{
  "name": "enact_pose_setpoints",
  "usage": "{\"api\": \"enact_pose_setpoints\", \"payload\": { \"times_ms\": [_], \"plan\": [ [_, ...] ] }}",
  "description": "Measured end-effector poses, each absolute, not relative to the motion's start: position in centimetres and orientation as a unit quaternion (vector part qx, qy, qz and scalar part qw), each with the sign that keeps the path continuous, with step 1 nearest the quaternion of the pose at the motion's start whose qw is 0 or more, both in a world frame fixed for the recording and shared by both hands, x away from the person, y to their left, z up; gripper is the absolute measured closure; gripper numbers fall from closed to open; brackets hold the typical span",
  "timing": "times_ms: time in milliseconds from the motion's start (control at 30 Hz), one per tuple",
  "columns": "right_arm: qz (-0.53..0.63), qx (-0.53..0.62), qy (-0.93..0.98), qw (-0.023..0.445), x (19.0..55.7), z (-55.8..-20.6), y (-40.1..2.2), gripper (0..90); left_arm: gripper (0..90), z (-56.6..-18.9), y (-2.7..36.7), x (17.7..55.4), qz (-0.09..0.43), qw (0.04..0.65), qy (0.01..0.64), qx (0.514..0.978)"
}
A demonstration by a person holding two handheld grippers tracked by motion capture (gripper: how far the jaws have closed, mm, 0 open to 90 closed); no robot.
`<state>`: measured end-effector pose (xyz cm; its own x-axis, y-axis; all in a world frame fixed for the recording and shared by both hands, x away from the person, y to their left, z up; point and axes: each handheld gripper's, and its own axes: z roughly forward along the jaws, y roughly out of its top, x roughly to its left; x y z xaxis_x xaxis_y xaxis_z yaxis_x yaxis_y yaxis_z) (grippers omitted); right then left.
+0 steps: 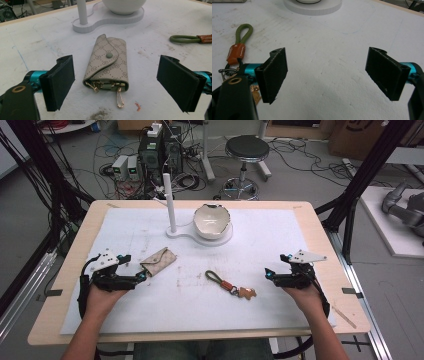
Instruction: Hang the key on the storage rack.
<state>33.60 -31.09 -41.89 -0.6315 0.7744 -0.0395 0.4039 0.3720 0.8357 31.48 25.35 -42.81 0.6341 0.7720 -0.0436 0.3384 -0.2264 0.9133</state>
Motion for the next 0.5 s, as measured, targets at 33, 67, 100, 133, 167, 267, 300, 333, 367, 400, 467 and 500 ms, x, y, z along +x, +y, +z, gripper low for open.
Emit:
{"api": "enact_pose_setpoints", "payload": {
  "times_ms": [33,67,100,133,167,267,300,333,367,400,467,500],
  "plan": [
    [0.423,0.37,0.798,0.218,33.6,-41.97,-31.15,18.3,14.7,-42.78,25.45,31.53,0.216,0.504,0.371,0.749],
    [0.422,0.369,0.799,0.217,33.57,-41.99,-31.21,18.2,14.7,-42.76,25.48,31.55,0.217,0.505,0.372,0.748],
    [0.422,0.371,0.798,0.218,33.5,-41.97,-31.27,18.3,14.7,-42.75,25.53,31.56,0.218,0.506,0.371,0.748],
    [0.425,0.371,0.797,0.218,33.5,-41.99,-31.31,18.2,14.7,-42.75,25.54,31.56,0.217,0.506,0.372,0.748],
    [0.425,0.373,0.796,0.217,33.49,-41.99,-31.33,18.2,14.7,-42.74,25.54,31.52,0.217,0.504,0.374,0.748],
    [0.424,0.371,0.797,0.218,33.62,-42.04,-31.3,18.2,14.7,-42.83,25.56,31.4,0.215,0.503,0.375,0.748],
    [0.423,0.371,0.797,0.218,33.62,-42.07,-31.23,18.2,14.7,-42.88,25.58,31.38,0.215,0.5,0.376,0.75],
    [0.421,0.369,0.799,0.22,33.63,-42.06,-31.18,18.2,14.7,-42.94,25.57,31.37,0.213,0.499,0.375,0.751],
    [0.42,0.369,0.8,0.22,33.64,-42.07,-31.11,18.2,14.7,-42.98,25.55,31.4,0.214,0.499,0.375,0.751],
    [0.42,0.368,0.799,0.222,33.65,-42.06,-31.06,18.2,14.7,-42.98,25.55,31.4,0.214,0.499,0.375,0.751],
    [0.418,0.369,0.8,0.223,33.65,-42.05,-30.99,18.3,14.7,-42.94,25.62,31.47,0.215,0.501,0.376,0.749],
    [0.418,0.368,0.8,0.224,33.64,-42.04,-30.97,18.2,14.7,-42.94,25.64,31.47,0.215,0.5,0.376,0.75]
  ]
}}
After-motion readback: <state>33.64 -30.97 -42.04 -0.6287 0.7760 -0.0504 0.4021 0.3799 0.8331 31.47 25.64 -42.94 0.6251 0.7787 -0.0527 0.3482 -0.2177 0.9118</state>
